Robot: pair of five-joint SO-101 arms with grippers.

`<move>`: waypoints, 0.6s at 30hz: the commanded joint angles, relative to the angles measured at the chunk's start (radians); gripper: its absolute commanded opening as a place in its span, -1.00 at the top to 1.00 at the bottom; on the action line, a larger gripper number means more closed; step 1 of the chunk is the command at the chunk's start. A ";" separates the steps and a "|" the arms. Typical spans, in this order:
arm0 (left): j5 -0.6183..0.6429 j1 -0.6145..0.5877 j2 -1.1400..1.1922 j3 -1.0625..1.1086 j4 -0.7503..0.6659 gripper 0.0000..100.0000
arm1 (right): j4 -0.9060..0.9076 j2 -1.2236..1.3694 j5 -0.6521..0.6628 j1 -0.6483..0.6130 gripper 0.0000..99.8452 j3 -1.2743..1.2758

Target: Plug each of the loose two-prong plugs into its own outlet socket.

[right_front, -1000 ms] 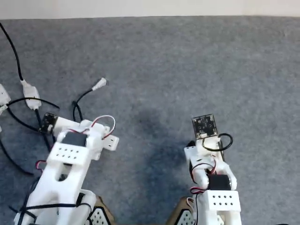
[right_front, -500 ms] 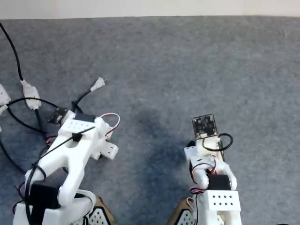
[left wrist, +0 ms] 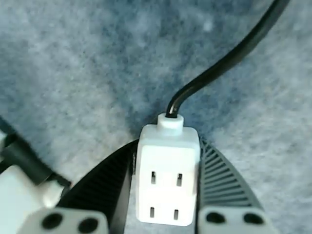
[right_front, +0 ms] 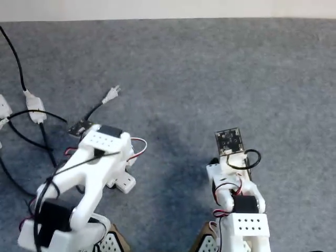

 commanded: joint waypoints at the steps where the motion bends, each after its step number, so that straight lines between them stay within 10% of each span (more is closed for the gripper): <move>1: -0.008 0.016 0.030 -0.064 0.092 0.99 | -0.025 0.013 0.012 -0.012 0.50 0.016; 18: 0.057 -0.056 -0.012 -0.139 0.055 0.99 | -0.025 0.013 0.012 -0.012 0.50 0.016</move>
